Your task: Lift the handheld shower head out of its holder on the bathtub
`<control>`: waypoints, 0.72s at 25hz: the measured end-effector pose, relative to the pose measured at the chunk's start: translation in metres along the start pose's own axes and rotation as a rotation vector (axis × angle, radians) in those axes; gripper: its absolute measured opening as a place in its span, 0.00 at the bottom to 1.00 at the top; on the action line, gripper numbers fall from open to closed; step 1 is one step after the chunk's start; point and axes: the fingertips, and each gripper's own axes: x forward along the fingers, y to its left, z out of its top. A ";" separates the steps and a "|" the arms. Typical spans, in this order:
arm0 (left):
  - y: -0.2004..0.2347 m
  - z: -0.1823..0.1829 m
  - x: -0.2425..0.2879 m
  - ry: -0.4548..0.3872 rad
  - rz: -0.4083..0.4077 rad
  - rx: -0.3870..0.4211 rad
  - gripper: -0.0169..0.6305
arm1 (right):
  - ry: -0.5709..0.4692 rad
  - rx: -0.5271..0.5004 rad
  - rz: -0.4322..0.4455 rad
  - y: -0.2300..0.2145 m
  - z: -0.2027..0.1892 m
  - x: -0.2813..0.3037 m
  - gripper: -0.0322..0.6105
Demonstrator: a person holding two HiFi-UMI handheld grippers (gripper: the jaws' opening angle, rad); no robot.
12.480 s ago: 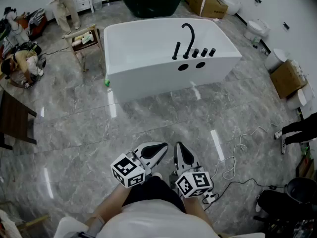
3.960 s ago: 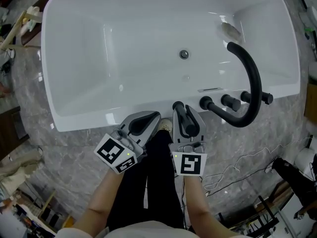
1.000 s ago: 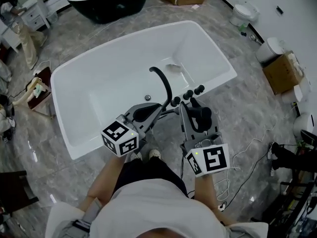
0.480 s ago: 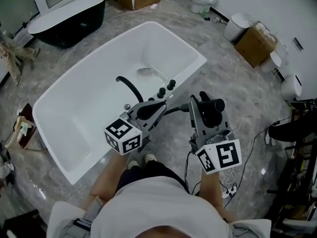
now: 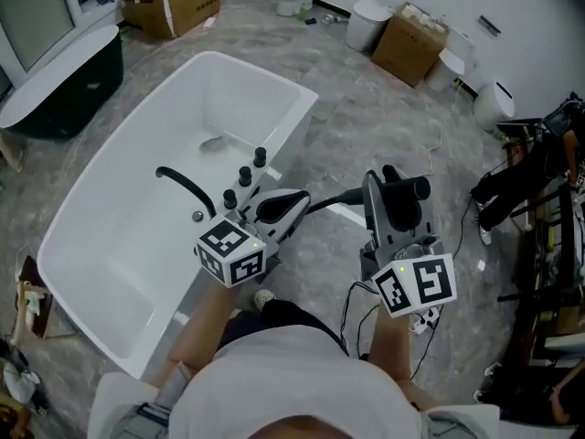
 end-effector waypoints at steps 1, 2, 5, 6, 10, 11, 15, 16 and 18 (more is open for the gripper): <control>-0.006 -0.002 0.008 0.008 -0.022 0.001 0.05 | -0.002 -0.001 -0.025 -0.008 0.001 -0.007 0.24; -0.011 -0.004 0.017 0.016 -0.044 0.003 0.05 | -0.003 0.000 -0.049 -0.017 0.002 -0.014 0.24; -0.031 -0.008 0.041 0.038 -0.109 0.005 0.05 | 0.000 0.007 -0.120 -0.043 0.003 -0.036 0.24; -0.038 -0.009 0.049 0.045 -0.130 0.006 0.05 | 0.003 0.005 -0.146 -0.052 0.004 -0.043 0.24; -0.059 -0.021 0.070 0.071 -0.189 0.001 0.05 | 0.008 0.005 -0.226 -0.079 0.001 -0.069 0.24; -0.063 -0.024 0.072 0.076 -0.199 -0.002 0.05 | 0.009 0.003 -0.245 -0.085 0.000 -0.074 0.24; -0.075 -0.030 0.078 0.087 -0.213 -0.020 0.05 | 0.038 -0.009 -0.300 -0.102 -0.005 -0.089 0.24; -0.077 -0.030 0.078 0.090 -0.211 -0.025 0.05 | 0.044 -0.009 -0.303 -0.103 -0.005 -0.090 0.24; -0.077 -0.033 0.079 0.096 -0.203 -0.033 0.05 | 0.051 -0.014 -0.301 -0.105 -0.007 -0.090 0.24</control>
